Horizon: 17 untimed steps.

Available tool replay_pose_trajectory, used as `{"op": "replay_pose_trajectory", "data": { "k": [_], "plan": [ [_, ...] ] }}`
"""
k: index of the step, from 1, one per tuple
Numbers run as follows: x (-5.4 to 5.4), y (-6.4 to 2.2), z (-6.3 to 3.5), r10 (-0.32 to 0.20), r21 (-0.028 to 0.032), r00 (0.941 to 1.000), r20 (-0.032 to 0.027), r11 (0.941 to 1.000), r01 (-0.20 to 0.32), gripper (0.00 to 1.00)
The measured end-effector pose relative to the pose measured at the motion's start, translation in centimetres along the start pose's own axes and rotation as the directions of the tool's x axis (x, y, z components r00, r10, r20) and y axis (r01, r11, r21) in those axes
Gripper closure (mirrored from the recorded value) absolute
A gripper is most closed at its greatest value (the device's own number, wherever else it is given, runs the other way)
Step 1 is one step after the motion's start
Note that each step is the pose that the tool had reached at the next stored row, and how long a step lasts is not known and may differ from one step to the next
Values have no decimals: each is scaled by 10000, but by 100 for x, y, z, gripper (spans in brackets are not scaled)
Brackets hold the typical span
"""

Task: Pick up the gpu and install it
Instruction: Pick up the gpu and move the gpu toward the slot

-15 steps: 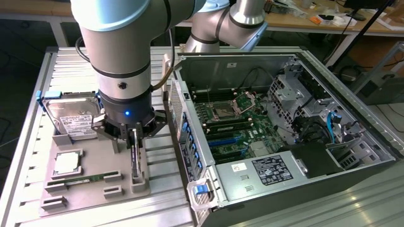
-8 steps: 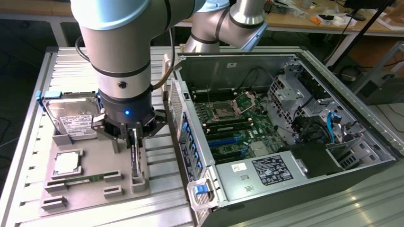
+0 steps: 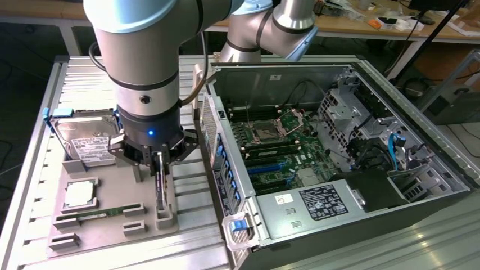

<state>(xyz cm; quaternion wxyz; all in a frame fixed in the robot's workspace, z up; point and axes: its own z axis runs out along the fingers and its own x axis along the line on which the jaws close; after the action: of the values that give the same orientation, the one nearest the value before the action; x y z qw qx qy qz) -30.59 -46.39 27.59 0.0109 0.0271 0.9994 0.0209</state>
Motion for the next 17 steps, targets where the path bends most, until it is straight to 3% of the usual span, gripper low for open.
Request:
{"op": "replay_pose_trajectory", "data": {
  "k": [17],
  "plan": [
    [-1, 2, -54, 0, 0, 10000, 0, 10000, 0, 73]
  ]
}}
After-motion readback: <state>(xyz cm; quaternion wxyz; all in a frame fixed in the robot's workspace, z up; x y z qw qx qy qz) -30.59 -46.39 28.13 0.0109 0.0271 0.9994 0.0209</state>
